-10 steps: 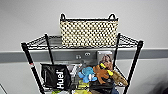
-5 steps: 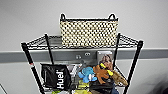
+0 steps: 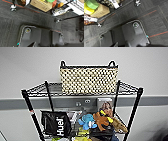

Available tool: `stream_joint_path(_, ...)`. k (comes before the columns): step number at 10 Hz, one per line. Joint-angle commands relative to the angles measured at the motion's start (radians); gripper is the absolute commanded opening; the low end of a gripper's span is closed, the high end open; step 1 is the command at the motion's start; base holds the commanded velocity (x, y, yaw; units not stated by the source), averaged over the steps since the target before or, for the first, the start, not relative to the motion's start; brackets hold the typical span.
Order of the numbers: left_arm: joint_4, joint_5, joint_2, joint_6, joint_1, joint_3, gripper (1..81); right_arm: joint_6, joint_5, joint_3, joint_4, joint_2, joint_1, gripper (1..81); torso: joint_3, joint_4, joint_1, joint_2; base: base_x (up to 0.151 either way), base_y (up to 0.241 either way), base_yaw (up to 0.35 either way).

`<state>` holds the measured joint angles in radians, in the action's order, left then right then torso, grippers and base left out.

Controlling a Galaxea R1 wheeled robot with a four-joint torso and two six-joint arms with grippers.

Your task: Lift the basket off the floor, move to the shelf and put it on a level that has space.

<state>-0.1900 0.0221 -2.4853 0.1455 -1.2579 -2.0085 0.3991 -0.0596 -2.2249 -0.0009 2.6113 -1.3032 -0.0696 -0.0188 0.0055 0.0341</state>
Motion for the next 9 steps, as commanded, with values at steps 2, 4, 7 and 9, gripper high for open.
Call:
stream_joint_path(2,0.046,0.045,-0.086,-0.007,0.024,-0.133,81.1,-0.005,-0.042,-0.241,-0.080,0.156,0.006,81.1,0.000,0.000,0.000,0.000,0.000,0.000,0.000)
stream_joint_path(4,0.063,0.045,-0.135,-0.007,0.007,-0.188,81.1,-0.005,-0.022,-0.340,-0.106,0.233,-0.014,81.1,0.000,0.000,0.000,0.000,0.000,0.000,0.000)
stream_joint_path(7,0.107,0.050,-0.201,-0.007,-0.015,-0.248,81.1,-0.003,0.013,-0.399,-0.111,0.294,-0.049,81.1,0.000,0.000,0.000,0.000,0.000,0.000,0.000)
stream_joint_path(9,0.130,0.059,-0.264,-0.007,-0.025,-0.327,81.1,-0.003,0.035,-0.473,-0.111,0.345,-0.071,81.1,0.001,0.000,-0.001,0.000,0.000,0.000,0.000)
